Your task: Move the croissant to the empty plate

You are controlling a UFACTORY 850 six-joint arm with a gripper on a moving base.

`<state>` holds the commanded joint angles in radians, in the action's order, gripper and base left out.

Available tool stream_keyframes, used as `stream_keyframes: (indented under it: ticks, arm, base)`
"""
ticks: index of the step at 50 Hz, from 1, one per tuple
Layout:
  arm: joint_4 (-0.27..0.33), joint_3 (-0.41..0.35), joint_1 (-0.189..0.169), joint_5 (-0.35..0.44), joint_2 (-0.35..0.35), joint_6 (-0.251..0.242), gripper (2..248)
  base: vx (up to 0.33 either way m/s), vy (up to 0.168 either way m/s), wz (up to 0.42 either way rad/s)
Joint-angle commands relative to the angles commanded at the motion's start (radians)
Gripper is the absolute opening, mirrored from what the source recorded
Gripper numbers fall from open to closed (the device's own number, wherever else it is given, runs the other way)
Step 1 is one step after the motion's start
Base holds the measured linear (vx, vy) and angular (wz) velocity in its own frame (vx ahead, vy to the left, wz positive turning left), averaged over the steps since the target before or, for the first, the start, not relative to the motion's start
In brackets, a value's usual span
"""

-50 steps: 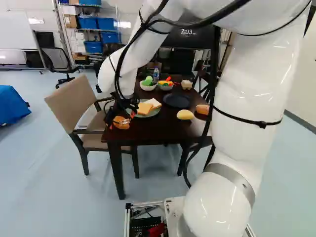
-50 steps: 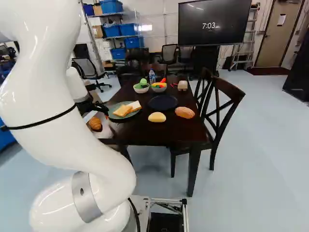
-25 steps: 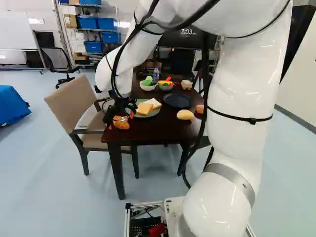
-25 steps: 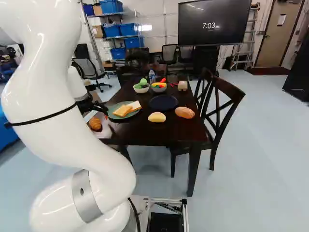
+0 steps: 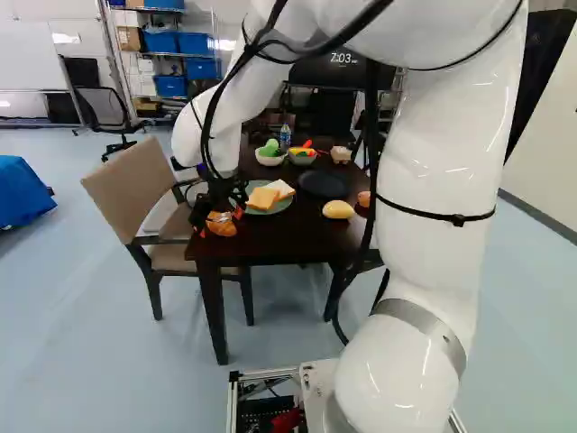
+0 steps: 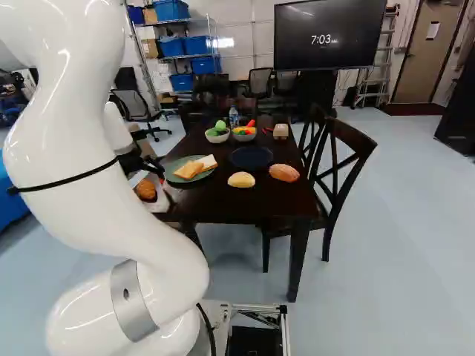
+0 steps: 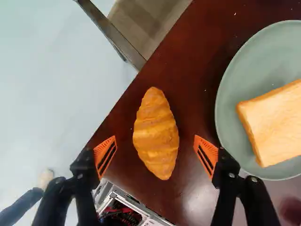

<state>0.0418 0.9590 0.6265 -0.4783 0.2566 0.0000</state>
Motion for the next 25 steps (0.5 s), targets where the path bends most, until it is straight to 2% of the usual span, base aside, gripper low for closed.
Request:
stream_keyframes:
  ticks: [1, 2, 7, 8, 12, 13, 17, 18, 22, 23, 25]
  arm:
    - [0.000, 0.000, 0.000, 0.001, 0.000, 0.000, 227]
    - [0.000, 0.000, 0.000, 0.002, 0.000, 0.000, 215]
    - [0.000, 0.000, 0.000, 0.012, 0.000, 0.000, 215]
    - [0.000, 0.000, 0.000, 0.015, 0.000, 0.000, 203]
    - [0.000, 0.000, 0.000, 0.030, 0.000, 0.000, 203]
    - [0.000, 0.000, 0.000, 0.034, 0.000, 0.000, 191]
    - [0.000, 0.000, 0.000, 0.049, 0.000, 0.000, 191]
    - [0.000, 0.000, 0.000, 0.051, 0.000, 0.000, 179]
    - [0.000, 0.000, 0.000, 0.055, 0.000, 0.000, 179]
    - [0.000, 0.000, 0.000, 0.055, 0.000, 0.000, 166]
    - [0.000, 0.000, 0.000, 0.055, 0.000, 0.000, 166]
  base:
    - [0.000, 0.000, 0.000]
    - [0.000, 0.000, 0.000]
    - [0.000, 0.000, 0.000]
    - [0.000, 0.000, 0.000]
    - [0.000, 0.000, 0.000]
    - [0.000, 0.000, 0.000]
    - [0.000, 0.000, 0.000]
    - [0.000, 0.000, 0.000]
    - [0.000, 0.000, 0.000]
    - [0.000, 0.000, 0.000]
    - [0.000, 0.000, 0.000]
